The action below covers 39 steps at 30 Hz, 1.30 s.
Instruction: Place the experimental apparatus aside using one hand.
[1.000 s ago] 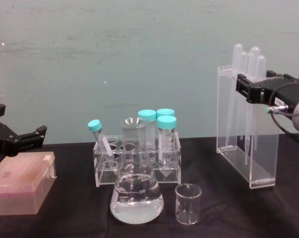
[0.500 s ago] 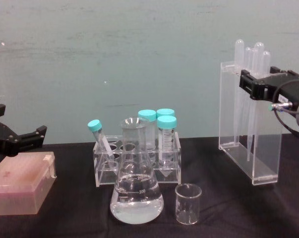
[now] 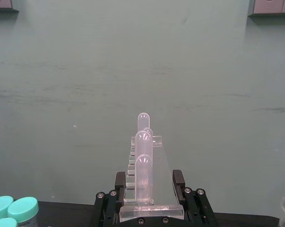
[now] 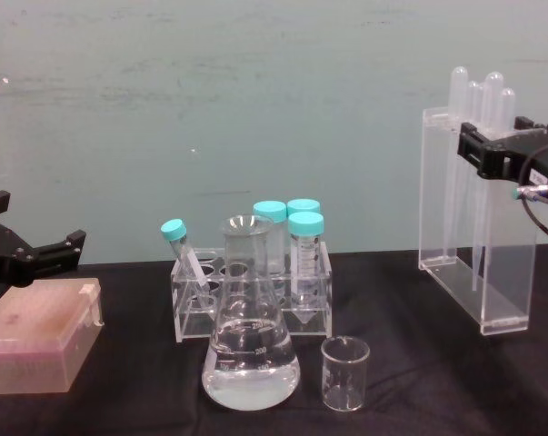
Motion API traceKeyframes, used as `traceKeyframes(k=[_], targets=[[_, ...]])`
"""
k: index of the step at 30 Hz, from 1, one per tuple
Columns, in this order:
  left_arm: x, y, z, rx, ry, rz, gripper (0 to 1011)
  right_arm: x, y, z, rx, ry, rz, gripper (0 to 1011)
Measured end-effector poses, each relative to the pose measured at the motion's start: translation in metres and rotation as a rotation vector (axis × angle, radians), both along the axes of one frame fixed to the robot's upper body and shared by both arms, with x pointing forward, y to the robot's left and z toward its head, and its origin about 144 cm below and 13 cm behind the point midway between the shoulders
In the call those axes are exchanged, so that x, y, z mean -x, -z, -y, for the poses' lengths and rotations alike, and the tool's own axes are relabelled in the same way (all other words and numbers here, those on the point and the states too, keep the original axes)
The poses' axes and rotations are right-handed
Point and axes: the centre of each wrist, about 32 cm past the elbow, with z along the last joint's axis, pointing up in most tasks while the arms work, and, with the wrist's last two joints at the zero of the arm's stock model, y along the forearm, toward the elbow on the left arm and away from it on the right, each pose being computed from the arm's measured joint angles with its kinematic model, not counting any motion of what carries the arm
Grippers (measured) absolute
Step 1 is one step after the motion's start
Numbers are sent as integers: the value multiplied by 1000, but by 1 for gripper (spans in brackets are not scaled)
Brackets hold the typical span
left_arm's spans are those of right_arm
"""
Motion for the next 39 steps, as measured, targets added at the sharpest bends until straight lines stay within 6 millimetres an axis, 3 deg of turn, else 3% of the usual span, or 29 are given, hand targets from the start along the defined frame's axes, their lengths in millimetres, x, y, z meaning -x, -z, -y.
traceKeyframes(k=[15,39], targets=[[0,0,0,0,0,0,1000,2,-1,17,5,36,9,611],[0,0,0,0,0,0,1000,7,-2,59,5,57,21,611]])
